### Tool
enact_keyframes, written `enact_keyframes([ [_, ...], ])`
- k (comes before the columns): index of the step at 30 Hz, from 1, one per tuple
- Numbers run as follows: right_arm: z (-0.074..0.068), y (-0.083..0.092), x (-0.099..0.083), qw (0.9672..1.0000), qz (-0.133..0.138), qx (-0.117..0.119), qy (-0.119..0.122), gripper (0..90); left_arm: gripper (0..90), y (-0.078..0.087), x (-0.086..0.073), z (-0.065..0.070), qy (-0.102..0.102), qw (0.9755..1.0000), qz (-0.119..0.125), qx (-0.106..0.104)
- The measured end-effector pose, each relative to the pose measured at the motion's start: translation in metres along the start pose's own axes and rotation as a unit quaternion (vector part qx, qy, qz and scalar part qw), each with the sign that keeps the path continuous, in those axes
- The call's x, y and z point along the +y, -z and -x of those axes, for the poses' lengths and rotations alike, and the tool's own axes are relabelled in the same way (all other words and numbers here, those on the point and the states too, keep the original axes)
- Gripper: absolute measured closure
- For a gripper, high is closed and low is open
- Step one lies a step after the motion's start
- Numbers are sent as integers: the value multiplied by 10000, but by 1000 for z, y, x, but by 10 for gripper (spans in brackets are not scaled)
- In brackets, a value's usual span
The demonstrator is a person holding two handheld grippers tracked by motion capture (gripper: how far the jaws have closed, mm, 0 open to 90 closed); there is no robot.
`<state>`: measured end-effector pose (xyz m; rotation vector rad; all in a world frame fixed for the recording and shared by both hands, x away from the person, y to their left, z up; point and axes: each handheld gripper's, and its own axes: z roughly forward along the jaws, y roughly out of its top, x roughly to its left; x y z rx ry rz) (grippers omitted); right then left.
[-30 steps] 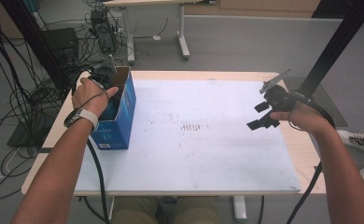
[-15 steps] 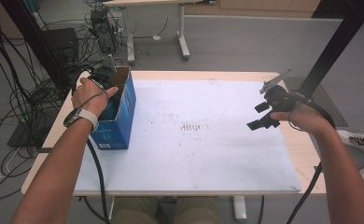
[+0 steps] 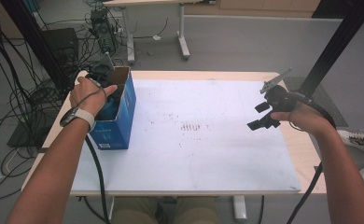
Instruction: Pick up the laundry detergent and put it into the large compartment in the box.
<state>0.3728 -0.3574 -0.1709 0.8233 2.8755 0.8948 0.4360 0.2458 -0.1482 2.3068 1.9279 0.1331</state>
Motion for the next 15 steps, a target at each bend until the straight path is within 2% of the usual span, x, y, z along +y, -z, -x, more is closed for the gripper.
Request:
enact_keyframes([
  [2, 0, 0, 1, 10000, -6, 2, 7, 96, 271, 2, 0, -1, -35, 10000, -2, -32],
  [4, -1, -1, 2, 10000, -20, 12, 12, 97, 251, 5, -2, 0, -37, 10000, 40, 28],
  [7, -1, -2, 3, 10000, -12, 18, 25, 96, 203, 10, -3, -4, -22, 9999, 97, -66],
  [9, -2, -2, 3, 10000, -10, 13, 36, 96, 196, 13, -3, -2, -79, 9999, 118, -32],
  [11, -2, -1, 3, 10000, -5, 8, 31, 96, 184, 16, -4, -5, -70, 9998, 161, -125],
  [15, -3, 0, 3, 10000, -25, -6, 36, 96, 173, 17, -5, -6, -117, 9996, 178, -165],
])
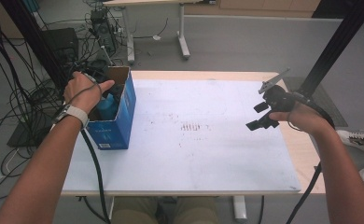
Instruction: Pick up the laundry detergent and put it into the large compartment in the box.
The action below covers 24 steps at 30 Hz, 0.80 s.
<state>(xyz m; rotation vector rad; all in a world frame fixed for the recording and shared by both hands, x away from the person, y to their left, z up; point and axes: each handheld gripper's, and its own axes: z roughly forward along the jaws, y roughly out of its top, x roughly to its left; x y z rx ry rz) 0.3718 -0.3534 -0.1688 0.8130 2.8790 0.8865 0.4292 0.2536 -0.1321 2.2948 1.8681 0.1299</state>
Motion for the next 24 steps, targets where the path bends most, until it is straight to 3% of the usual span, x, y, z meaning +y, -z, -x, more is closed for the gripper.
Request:
enact_keyframes([
  [5, -1, 2, 0, 10000, 13, -7, 5, 96, 110, 3, 2, 0, -118, 9999, -34, -62],
  [24, -3, 7, -2, 10000, 15, -52, -36, 96, 48, 33, 6, 12, -590, 9981, 65, -138],
])
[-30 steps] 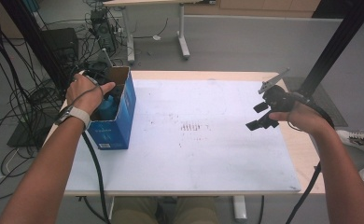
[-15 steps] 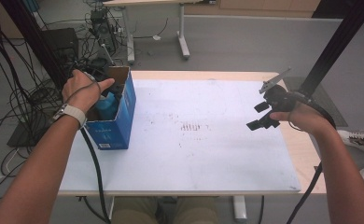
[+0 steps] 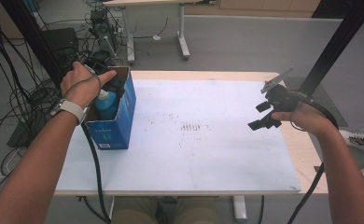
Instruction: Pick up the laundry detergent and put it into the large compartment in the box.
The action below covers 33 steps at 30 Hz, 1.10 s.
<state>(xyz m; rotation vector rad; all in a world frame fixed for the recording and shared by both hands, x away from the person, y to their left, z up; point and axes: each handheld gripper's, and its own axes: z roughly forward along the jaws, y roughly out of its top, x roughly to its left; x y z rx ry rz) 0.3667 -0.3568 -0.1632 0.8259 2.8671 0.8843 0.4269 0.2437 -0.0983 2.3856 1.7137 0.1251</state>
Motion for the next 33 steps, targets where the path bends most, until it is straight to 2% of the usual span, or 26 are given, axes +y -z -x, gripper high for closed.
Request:
enact_keyframes([
  [6, 0, 1, 0, 10000, 8, -4, 6, 96, 47, 13, 1, 3, -65, 10000, 58, -22],
  [10, 0, 1, 0, 10000, 7, -13, 16, 97, 47, 23, 1, 8, -155, 9998, 119, 64],
  [17, -1, 2, 0, 10000, 6, -17, 2, 96, 47, 35, 4, 14, -284, 9995, 88, 81],
  [23, 0, 2, 0, 10000, 11, -18, 17, 97, 47, 46, 6, 18, -477, 9987, 126, 95],
  [25, 0, 1, 0, 10000, 13, -12, 29, 97, 48, 50, 5, 20, -575, 9982, 165, 89],
  [28, -1, 2, 0, 10000, 14, -20, 1, 97, 49, 56, 7, 22, -833, 9964, 135, -13],
  [33, -2, 4, 1, 10000, 19, -27, -5, 97, 51, 63, 7, 30, -1267, 9917, 196, -71],
])
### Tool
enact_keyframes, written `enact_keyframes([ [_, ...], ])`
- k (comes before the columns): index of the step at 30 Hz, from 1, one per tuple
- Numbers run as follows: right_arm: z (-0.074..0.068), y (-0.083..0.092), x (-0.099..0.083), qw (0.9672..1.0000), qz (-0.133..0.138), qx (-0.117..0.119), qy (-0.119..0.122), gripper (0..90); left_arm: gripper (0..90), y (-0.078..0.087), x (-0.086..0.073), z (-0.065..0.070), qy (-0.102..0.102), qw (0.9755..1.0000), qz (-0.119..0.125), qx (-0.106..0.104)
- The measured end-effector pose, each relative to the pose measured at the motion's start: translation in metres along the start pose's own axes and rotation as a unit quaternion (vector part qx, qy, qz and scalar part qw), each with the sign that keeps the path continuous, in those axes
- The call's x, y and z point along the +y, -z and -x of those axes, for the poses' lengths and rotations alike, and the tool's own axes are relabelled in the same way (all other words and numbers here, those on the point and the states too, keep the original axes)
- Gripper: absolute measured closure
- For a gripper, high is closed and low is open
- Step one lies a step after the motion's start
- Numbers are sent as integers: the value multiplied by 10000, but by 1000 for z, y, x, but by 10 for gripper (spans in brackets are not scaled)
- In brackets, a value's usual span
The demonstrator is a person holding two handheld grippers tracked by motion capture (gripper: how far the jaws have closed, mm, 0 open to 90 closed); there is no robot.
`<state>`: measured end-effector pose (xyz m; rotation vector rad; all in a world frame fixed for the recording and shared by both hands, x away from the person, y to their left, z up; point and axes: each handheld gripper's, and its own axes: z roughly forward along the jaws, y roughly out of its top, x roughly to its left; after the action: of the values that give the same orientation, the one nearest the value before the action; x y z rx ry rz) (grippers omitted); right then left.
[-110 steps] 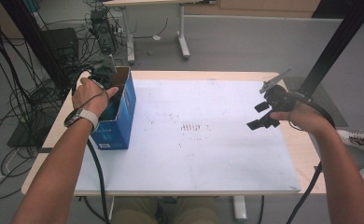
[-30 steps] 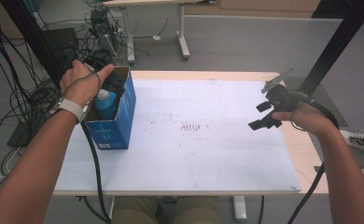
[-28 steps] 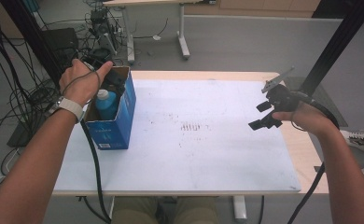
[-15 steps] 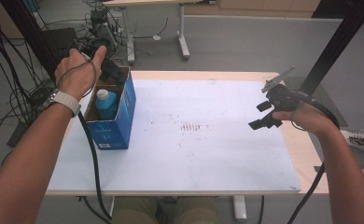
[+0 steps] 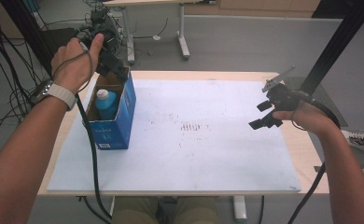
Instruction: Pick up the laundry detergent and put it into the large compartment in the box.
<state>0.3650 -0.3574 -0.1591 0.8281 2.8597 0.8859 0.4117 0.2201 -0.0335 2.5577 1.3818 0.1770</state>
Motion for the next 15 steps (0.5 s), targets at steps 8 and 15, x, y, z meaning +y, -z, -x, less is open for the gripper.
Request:
enact_keyframes([
  [8, -1, 2, -2, 10000, -16, -15, -23, 97, 50, 6, 5, 11, -530, 9985, 100, -119],
  [15, -1, 2, -3, 10000, -22, -31, -57, 97, 50, 8, 13, 21, -1080, 9939, 74, -224],
])
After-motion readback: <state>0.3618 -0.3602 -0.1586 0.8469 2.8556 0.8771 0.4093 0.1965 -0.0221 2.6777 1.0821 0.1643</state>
